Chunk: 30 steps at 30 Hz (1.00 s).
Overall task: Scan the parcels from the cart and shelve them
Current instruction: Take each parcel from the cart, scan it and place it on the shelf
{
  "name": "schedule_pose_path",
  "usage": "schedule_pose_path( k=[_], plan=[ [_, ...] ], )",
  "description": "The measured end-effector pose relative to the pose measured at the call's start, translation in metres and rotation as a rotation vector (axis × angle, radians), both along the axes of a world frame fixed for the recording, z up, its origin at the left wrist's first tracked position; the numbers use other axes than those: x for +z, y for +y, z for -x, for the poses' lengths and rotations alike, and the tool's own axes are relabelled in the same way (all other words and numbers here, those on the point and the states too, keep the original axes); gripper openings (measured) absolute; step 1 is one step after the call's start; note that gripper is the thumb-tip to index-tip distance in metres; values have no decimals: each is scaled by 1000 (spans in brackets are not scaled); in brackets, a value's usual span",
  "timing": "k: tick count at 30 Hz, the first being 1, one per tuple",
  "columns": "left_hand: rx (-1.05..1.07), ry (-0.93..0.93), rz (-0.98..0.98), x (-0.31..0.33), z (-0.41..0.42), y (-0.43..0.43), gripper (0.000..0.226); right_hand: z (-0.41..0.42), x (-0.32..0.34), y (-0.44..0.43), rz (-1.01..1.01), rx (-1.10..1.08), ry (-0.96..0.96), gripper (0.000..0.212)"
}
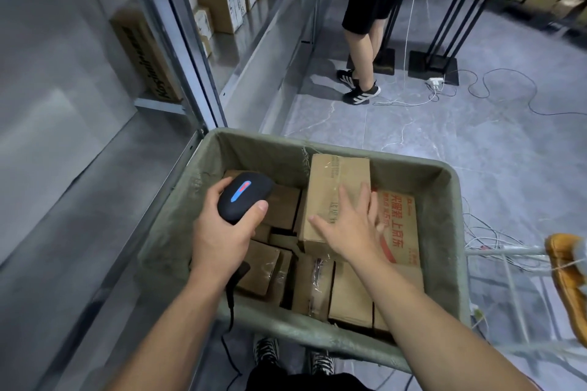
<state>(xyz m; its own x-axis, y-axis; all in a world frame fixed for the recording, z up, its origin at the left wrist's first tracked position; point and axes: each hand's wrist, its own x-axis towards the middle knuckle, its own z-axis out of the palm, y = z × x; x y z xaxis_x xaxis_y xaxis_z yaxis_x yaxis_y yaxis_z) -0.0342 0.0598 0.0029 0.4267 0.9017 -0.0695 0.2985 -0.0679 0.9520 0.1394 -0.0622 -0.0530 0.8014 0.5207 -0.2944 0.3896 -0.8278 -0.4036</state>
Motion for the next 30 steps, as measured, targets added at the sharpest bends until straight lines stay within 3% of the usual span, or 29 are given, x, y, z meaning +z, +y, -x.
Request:
schedule_pose_path(
  k=[5,8,11,18,30],
  plan=[
    [-12,-32,20,2,7,12,56,14,-2,28,209,-14,6,111],
    [-23,-45,28,3,7,18,50,14,-1,37,212,-42,17,107],
    [-37,-54,33,1,6,25,51,11,3,32,77,-100,60,104],
    [-121,-47,36,-4,-3,31,64,-8,-5,-11,-522,-215,349,95],
    [-166,0,-40,-8,-22,18,53,-24,-22,-39,-649,-440,574,72]
  ],
)
